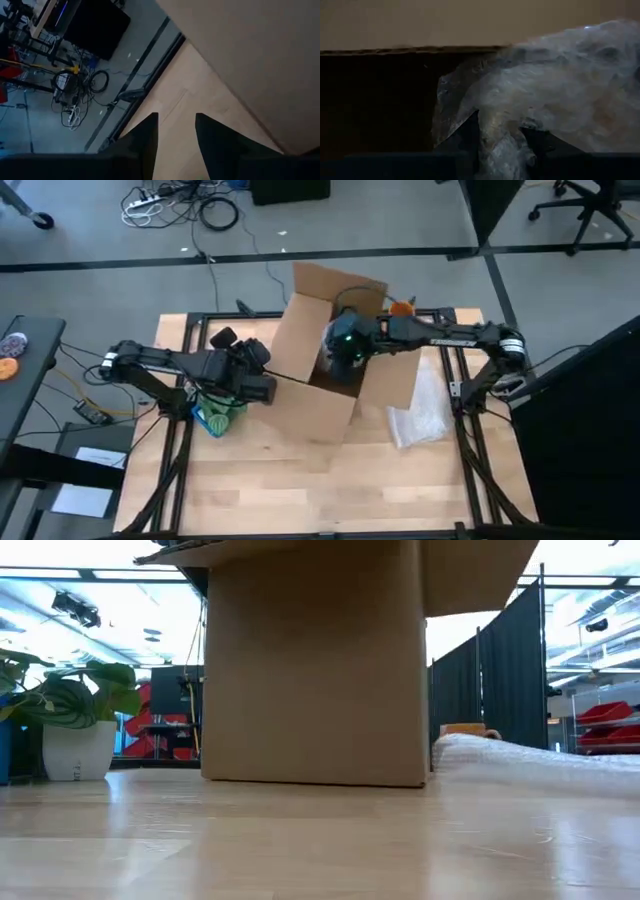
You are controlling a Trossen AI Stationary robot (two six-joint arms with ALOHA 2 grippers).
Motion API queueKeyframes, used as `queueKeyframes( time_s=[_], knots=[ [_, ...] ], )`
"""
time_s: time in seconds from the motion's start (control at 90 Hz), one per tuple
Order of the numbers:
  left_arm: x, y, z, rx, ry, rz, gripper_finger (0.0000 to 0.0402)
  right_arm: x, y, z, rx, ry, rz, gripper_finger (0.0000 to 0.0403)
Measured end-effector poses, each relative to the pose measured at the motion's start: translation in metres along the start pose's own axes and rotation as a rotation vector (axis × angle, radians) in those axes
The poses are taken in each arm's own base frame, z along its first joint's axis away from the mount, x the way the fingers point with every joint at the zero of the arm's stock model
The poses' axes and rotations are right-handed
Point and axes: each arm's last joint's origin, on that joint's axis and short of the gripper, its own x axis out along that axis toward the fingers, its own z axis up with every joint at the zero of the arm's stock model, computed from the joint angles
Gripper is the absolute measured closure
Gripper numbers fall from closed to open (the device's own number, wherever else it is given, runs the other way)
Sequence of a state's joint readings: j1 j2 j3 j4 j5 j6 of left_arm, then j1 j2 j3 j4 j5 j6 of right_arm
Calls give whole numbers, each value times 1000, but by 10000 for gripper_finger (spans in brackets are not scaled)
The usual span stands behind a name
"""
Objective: Wrap mug
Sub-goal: Put the wrapped yellow mug into the brown cardboard box
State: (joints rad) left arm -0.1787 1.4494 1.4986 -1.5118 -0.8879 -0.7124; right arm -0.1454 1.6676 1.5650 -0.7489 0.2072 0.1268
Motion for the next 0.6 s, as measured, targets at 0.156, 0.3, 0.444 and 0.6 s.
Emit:
queueKeyframes(
  time_s=[0.156, 0.3, 0.444, 0.6],
  knots=[
    [0, 0, 0, -1, 1, 0, 285, 26, 6, -4, -83, 42, -67, 344],
    [0, 0, 0, 0, 2, 0, 285, 51, 9, -15, -107, 155, -52, 344],
    [0, 0, 0, -2, 2, -1, 285, 73, 11, -26, -103, 266, 8, 343],
    [0, 0, 0, -4, 0, -2, 285, 91, 17, -34, -110, 321, 17, 327]
  ],
)
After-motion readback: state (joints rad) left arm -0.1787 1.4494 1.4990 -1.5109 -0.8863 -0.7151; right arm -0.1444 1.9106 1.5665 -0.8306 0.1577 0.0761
